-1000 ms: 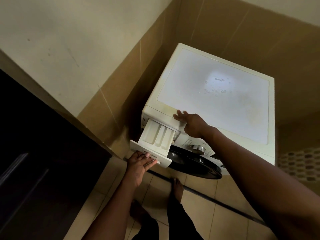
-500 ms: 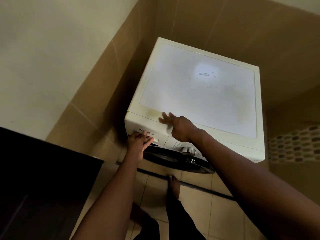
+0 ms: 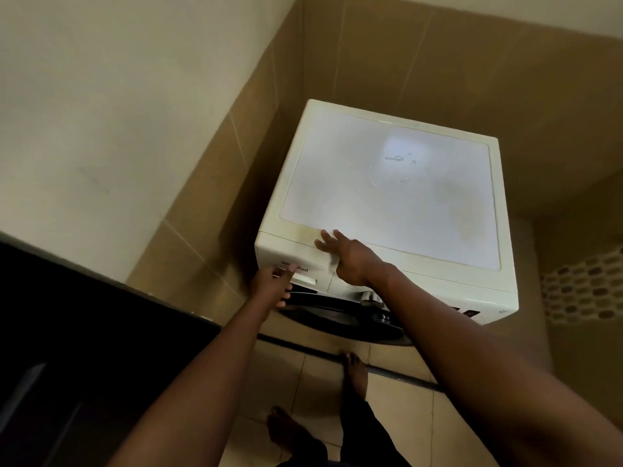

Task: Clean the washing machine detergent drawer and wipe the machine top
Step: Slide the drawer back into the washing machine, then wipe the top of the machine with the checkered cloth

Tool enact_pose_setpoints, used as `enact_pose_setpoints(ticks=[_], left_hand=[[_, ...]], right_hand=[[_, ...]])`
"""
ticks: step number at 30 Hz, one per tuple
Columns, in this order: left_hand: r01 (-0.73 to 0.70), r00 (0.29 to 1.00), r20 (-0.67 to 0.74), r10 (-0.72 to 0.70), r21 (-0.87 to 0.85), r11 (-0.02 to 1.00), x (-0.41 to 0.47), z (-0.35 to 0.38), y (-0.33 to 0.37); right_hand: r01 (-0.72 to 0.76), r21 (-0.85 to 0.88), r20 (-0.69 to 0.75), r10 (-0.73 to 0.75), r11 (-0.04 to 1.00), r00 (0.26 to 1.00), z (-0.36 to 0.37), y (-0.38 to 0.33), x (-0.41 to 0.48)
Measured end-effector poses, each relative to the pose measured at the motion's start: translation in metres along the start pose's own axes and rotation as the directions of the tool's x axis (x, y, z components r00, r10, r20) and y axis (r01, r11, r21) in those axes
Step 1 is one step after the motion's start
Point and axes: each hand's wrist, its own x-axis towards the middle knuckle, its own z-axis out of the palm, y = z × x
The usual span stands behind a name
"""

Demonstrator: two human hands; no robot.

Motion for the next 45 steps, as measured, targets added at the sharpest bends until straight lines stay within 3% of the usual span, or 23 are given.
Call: enact_pose_setpoints(ticks=[2,4,7,10,16,25,36,45], left_hand=[[-0.125,0.991,-0.013,0.133,0.258,0.958,-0.012,-0.013,0.011],[-0.236,0.965,0.021,0.26,0.499,0.834,-0.027,-0.027,0.021],[-0.367,0.909,0.096,0.406,0.648,0.667,-0.048,-0.04,0.033],[-0.451,0.848,0.153,0.507,0.709,0.542,-0.069,-0.039,0.041],[-0.593,0.738,0.333,0.587,0.736,0.327,-0.091,0.011,0.047],[-0.72,0.629,0.539,0.561,0.676,0.158,-0.142,0.112,0.068],[-0.779,0.557,0.639,0.531,0.624,0.067,-0.225,0.317,0.092],[-0.802,0.525,0.672,0.522,0.596,0.038,-0.259,0.462,0.146]], right_hand=[[0.005,-0.043,0.003,-0.005,0.999,1.0,0.003,-0.004,-0.004],[0.003,-0.123,-0.007,-0.004,0.992,1.0,0.005,-0.007,-0.01],[-0.034,-0.204,-0.101,0.013,0.978,0.995,0.01,-0.013,-0.025],[-0.076,-0.146,-0.231,0.041,0.986,0.972,0.014,-0.017,-0.05],[-0.203,-0.094,-0.294,0.168,0.975,0.941,0.032,0.011,-0.111],[-0.374,0.041,-0.338,0.365,0.926,0.867,0.05,0.099,-0.221],[-0.454,0.17,-0.34,0.484,0.875,0.806,0.06,0.237,-0.354],[-0.527,0.145,-0.413,0.535,0.838,0.737,-0.011,0.354,-0.435]])
